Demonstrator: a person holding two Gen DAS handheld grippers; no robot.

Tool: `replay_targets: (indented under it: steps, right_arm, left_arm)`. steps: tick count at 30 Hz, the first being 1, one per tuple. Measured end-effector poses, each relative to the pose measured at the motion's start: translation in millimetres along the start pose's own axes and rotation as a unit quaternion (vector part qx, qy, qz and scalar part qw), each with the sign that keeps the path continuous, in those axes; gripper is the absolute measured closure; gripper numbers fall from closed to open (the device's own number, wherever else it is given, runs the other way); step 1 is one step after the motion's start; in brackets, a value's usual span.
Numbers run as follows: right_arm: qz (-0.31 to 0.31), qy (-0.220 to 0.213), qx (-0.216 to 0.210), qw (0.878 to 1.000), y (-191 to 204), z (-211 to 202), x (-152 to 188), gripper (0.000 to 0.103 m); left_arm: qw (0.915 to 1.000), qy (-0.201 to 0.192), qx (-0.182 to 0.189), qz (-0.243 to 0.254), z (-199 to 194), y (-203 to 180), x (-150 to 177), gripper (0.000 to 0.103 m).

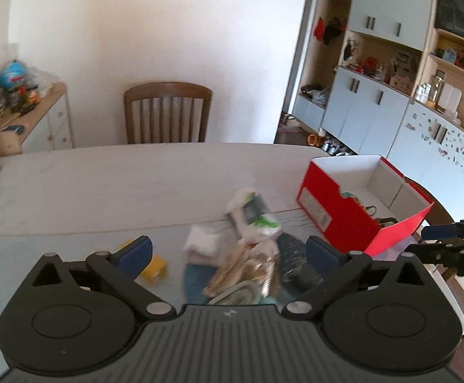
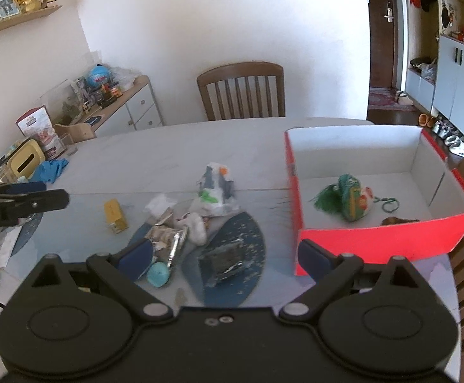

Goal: Organize objects
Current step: 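Return both tools to the table clutter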

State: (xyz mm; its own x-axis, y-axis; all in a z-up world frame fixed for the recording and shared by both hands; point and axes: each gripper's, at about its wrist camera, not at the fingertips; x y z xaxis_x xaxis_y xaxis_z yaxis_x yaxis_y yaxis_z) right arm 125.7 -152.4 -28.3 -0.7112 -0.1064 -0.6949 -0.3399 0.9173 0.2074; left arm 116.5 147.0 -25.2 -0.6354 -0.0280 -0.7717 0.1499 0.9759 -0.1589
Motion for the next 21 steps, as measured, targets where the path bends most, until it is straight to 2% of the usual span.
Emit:
replay_targets:
  steps: [3, 8, 21]
  right_arm:
    - [0.002, 0.008, -0.004, 1.000, 9.3, 6.6, 4.0, 0.006]
    - [0.002, 0.023, -0.007, 1.000, 25.2, 22.4, 10.4, 0.006]
    - [-0.034, 0.067, -0.009, 0.997, 58.9, 82.6, 32.7, 0.006]
  left_arm:
    - [0.9998, 0.008, -0.014, -0.014, -8.3, 22.6, 11.6, 0.000]
    - [0.9983, 0.038, -0.043, 0.005, -5.0, 39.4, 37.9, 0.000]
    - [0.9952, 0.090, -0.036, -0.012, 35.7, 46.3, 104.3, 0.000]
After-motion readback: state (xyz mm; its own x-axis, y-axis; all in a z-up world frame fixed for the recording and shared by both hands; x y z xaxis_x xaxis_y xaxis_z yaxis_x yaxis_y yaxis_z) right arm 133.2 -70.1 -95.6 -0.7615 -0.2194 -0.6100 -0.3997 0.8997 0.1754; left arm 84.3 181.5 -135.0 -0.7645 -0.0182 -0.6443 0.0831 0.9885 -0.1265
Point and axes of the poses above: each gripper's, at about its wrist camera, not at the fingertips, and z roughly the way its jaws point, y to its left, x to its underside, and after that the axes turned 2 degrees about y, right-handed
